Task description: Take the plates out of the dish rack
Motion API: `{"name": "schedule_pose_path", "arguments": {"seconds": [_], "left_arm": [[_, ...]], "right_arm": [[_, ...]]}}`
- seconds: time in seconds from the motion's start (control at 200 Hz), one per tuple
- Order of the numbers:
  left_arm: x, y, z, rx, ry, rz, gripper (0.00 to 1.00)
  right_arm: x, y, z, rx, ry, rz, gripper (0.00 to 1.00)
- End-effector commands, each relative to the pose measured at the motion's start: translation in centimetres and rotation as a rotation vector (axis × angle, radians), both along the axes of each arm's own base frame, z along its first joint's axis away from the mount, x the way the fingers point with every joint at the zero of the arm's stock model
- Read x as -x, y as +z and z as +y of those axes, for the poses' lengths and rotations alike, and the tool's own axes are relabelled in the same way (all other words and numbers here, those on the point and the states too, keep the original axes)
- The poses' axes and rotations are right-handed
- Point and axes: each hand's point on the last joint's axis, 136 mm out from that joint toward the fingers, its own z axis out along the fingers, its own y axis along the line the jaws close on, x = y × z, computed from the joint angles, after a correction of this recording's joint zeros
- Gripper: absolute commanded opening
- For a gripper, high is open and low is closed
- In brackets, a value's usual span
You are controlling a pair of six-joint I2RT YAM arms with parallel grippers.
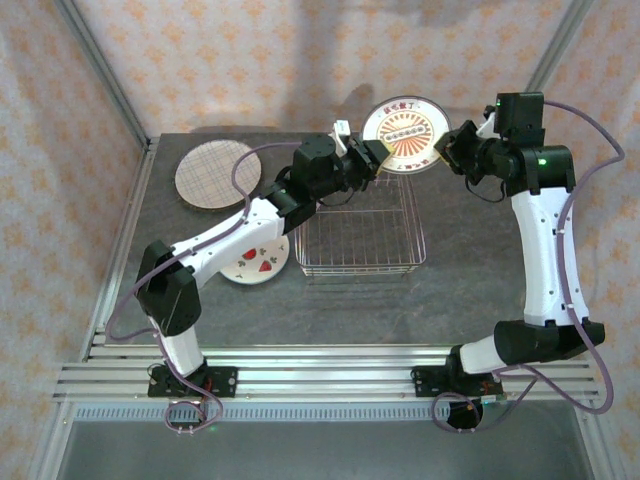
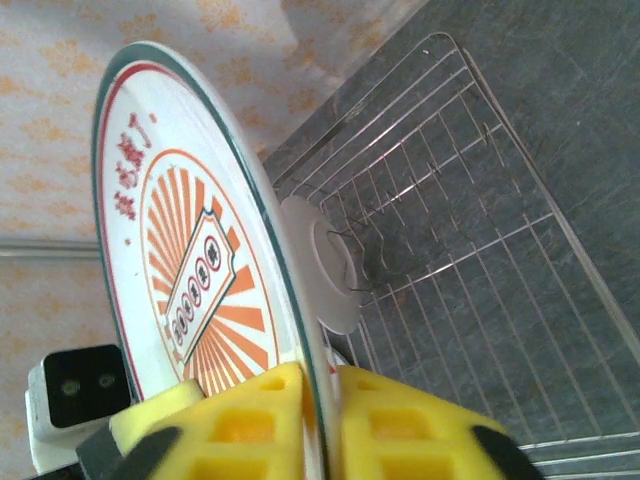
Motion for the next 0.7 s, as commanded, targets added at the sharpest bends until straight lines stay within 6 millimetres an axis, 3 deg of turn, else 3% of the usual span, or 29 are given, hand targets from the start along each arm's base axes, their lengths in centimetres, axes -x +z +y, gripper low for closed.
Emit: {"name": "schedule_pose_path", "arguments": {"seconds": [0.0,0.18,0.29,0.465,0.696], "left_arm": [[1.5,3.4,1.0,-0.009,-0.021,-0.093,0.0],[1.7,4.3,2.2,-0.006,-0.022,-0.103,0.0],[2.0,4.5,3.3,-0.012,-0.016,-0.105,0.0],[2.2,4.9,6.3,-0.012,0.031,-0.111,0.0],[2.8,4.5,11.4,-0.024,0.11,-0.092,0.0]], "right_arm": [[0.5,2.7,0.3,0.008,0.034,-0.099,0.28],[0.9,3.4,1.2,0.013,0.071,-0.118,0.57],[1.1,4.0,2.3,0.035,0.109,-0.132,0.68],[1.3,4.4,4.0,0.089,0.161,-0.146,0.75],[1.9,5.8,7.2,0.164,0.297,-0.261,0.76]]}}
